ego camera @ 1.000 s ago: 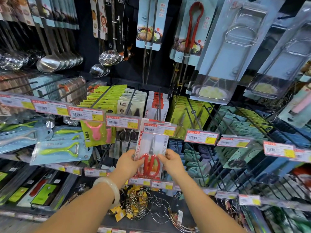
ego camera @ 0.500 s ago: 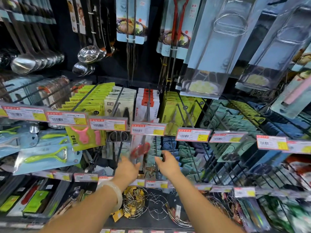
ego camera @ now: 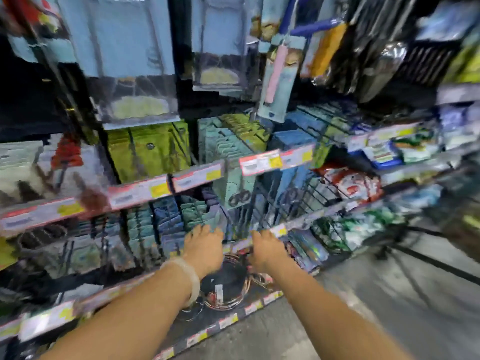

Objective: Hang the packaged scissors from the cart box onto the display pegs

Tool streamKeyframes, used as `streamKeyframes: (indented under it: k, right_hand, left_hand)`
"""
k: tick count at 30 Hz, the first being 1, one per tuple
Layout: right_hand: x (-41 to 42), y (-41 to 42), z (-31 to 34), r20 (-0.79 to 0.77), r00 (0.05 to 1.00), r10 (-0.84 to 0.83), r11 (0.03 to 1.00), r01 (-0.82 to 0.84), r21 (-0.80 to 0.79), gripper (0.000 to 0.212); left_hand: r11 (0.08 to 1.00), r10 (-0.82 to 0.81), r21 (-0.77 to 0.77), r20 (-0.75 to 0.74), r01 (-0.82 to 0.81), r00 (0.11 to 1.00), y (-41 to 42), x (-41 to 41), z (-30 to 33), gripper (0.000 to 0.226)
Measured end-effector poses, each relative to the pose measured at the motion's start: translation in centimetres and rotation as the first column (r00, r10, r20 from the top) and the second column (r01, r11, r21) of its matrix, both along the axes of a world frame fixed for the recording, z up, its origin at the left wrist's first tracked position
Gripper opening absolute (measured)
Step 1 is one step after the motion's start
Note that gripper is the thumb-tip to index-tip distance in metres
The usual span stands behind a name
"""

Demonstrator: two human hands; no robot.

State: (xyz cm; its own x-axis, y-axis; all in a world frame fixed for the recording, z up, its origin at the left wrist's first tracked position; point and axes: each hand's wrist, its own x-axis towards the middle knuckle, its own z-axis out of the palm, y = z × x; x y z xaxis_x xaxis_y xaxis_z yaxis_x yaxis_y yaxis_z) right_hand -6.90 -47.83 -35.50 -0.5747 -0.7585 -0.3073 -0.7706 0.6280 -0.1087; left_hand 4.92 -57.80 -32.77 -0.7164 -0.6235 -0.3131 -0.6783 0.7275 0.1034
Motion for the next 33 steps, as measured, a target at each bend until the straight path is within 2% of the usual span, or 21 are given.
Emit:
streamKeyframes:
  k: [4, 8, 11, 13, 17, 20, 26, 31, 33]
  right_hand:
    - [-7.4, 7.8, 0.5, -0.033, 0.989, -0.145, 0.989, 0.144, -0.031, 0.059]
    - [-14.1, 16.1, 1.5, -0.023, 0.957, -0.288, 0.958, 0.288, 0.005, 0.065]
    - [-18.6, 22.8, 2.7, -0.036, 0.921, -0.388, 0.922, 0.388, -0.021, 0.059]
    - [-21.2, 27.2, 3.1, -0.031, 0.884, -0.466, 0.885, 0.465, -0.022, 0.059]
    - [-25.6, 35.5, 2.7, -0.022, 0.782, -0.623, 0.782, 0.623, 0.002, 0.049]
    - [-28.3, 40.9, 2.0, -0.005, 0.707, -0.707, 0.707, 0.707, -0.004, 0.054]
    - [-36.0, 48.9, 0.6, 0.023, 0.596, -0.802, 0.597, 0.801, 0.046, 0.046]
    - [-47.7, 52.5, 0.6, 0.04, 0.578, -0.815, 0.578, 0.807, 0.123, 0.043]
    - [-53.0, 53.6, 1.3, 0.041, 0.566, -0.823, 0.566, 0.814, 0.128, 0.045]
  left_hand:
    - [0.988, -0.157, 0.011, -0.037, 0.157, 0.987, 6.7, -9.2, 0.4, 0.061]
    - [0.946, -0.323, 0.005, -0.016, 0.323, 0.946, 13.9, -18.0, 0.8, 0.064]
    - [0.903, -0.428, -0.024, -0.003, 0.428, 0.904, 19.4, -24.4, 1.2, 0.067]
    - [0.866, -0.499, -0.037, -0.001, 0.499, 0.866, 23.2, -28.3, 1.4, 0.067]
    - [0.771, -0.635, -0.047, 0.009, 0.635, 0.772, 30.4, -34.8, 1.4, 0.05]
    - [0.682, -0.729, -0.056, 0.021, 0.729, 0.684, 35.2, -39.4, 0.9, 0.046]
    - [0.529, -0.845, -0.067, 0.056, 0.846, 0.533, 43.2, -49.2, -0.7, 0.057]
    - [0.501, -0.864, -0.019, 0.046, 0.865, 0.501, 48.6, -60.8, -2.3, 0.063]
    - [0.495, -0.869, -0.005, 0.019, 0.869, 0.495, 50.2, -66.3, -2.0, 0.057]
